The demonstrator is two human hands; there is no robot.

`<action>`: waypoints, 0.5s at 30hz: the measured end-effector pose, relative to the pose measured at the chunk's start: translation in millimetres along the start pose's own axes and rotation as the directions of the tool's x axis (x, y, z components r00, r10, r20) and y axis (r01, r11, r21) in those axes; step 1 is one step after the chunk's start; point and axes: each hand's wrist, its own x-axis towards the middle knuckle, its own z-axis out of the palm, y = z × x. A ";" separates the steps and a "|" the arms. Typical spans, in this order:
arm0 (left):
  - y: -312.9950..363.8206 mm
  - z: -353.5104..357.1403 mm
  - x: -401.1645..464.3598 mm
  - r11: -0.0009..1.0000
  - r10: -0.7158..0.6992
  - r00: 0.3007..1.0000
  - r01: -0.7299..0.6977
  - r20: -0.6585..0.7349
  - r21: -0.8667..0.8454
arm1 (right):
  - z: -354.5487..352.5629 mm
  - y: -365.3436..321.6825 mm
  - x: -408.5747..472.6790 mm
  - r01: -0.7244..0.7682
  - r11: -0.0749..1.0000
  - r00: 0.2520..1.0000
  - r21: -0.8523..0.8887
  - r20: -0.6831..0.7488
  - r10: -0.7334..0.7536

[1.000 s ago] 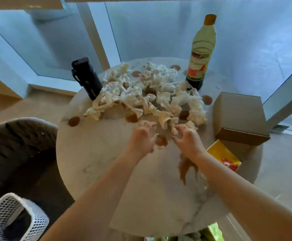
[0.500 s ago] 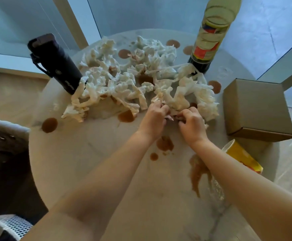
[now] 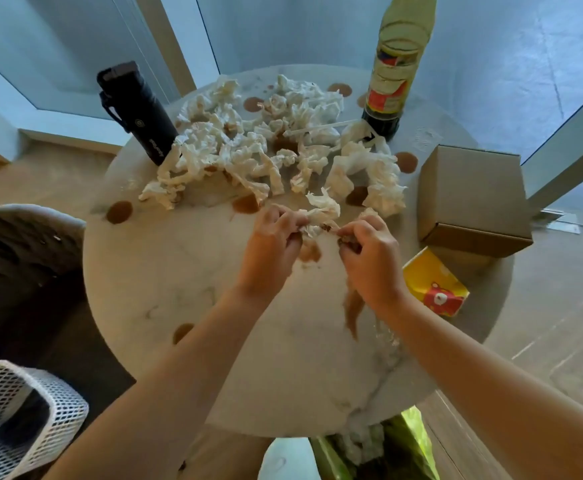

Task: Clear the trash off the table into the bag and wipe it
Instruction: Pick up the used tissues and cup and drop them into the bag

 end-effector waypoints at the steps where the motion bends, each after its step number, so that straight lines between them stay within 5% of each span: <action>1: 11.4 -4.0 -15.9 1.000 -0.022 1.000 0.022 -0.010 0.002 | -8.4 -3.0 -12.3 0.012 1.000 1.000 0.013 -0.002 -0.012; 8: 106.2 -18.4 -157.0 0.990 -0.143 0.989 0.143 -0.046 -0.004 | -85.0 -1.3 -143.0 0.069 0.992 0.997 0.108 0.013 -0.071; 15: 175.1 0.4 -299.5 0.983 -0.180 0.969 0.184 0.170 -0.009 | -136.2 42.3 -308.0 -0.052 0.993 0.987 0.110 0.159 0.034</action>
